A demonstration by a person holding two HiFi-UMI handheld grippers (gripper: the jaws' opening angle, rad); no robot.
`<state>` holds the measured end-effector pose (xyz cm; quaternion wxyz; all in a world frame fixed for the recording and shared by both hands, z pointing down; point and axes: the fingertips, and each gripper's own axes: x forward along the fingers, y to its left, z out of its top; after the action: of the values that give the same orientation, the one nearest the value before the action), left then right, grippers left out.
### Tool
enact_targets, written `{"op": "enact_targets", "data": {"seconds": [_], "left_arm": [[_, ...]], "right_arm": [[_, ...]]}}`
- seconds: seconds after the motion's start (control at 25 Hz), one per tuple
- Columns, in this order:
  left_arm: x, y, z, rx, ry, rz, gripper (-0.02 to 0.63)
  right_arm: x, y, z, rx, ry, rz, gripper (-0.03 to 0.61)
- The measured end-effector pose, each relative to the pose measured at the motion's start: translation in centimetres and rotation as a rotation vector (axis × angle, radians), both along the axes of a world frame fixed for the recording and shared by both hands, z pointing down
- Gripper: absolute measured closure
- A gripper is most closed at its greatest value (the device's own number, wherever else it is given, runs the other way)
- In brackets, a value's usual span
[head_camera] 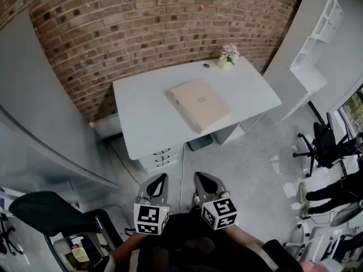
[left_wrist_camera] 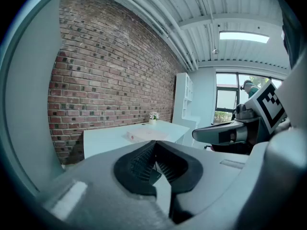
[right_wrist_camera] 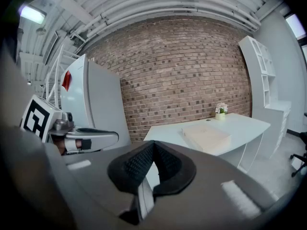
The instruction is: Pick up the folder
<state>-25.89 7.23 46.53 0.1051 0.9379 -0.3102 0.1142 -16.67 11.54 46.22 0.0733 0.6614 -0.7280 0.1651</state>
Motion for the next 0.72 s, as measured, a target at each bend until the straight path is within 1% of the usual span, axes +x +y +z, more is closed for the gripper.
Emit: {"op": "enact_targets", "data": {"seconds": [0.52,0.72], "left_arm": [[1.9,-0.2,-0.1,-0.005,-0.008,0.007,0.617],[2.7,-0.7,0.0,-0.011,-0.004,0.000,0.617]], "right_arm": [[2.0,-0.1,0.1,-0.005,-0.019,0.013,0.577],[3.9,-0.2,0.0,0.004,-0.018,0.067,0.577]]}}
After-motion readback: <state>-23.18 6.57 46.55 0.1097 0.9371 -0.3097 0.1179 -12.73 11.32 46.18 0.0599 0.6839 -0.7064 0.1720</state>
